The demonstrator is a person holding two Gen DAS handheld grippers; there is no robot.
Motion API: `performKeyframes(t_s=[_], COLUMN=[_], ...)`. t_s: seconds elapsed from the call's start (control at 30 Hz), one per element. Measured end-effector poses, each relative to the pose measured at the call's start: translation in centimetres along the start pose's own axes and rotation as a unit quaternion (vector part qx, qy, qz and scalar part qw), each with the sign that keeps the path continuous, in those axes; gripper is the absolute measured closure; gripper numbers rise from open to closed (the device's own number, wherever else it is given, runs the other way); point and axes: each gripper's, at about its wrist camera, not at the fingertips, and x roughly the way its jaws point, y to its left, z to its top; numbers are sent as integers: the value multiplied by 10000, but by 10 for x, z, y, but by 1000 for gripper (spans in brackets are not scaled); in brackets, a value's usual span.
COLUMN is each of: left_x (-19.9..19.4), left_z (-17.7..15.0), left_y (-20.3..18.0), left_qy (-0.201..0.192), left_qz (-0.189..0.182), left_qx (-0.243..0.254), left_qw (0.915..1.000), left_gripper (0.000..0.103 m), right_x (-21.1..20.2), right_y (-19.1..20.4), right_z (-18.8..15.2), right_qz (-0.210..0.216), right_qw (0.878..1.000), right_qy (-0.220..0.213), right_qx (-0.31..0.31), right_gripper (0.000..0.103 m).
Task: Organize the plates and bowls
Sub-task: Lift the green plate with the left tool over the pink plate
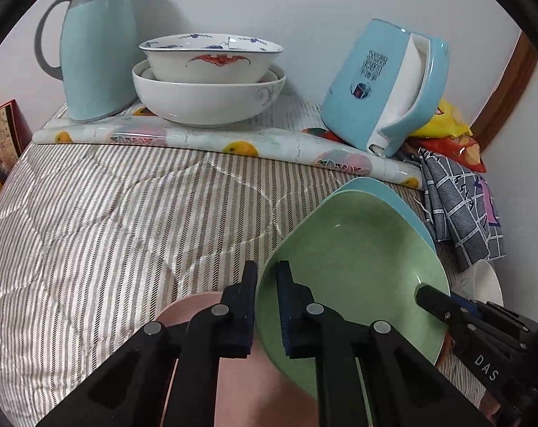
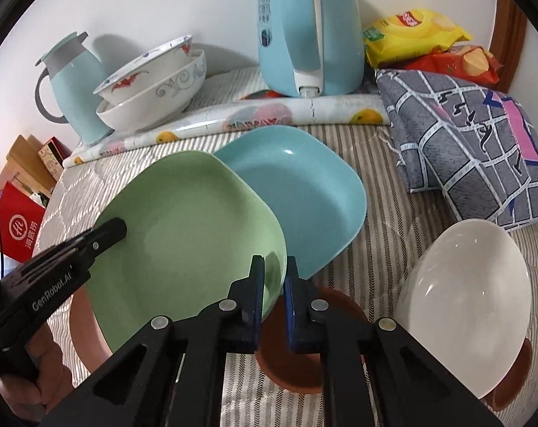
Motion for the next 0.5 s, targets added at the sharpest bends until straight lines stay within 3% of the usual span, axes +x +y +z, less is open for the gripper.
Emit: performKeyframes(t_s=[0.5], left_x=[-45], left_z=[-25], left_y=[21], left_qy=[-184], left_qz=[2], left_qx=[-161], left_qw=[9997], left_gripper=[92], right_x=[-41], right_y=[27], right_z=[-16], right_qz=[-25], right_qw=[9990], right_qy=[-361], right_qx=[-262], right_gripper=[95])
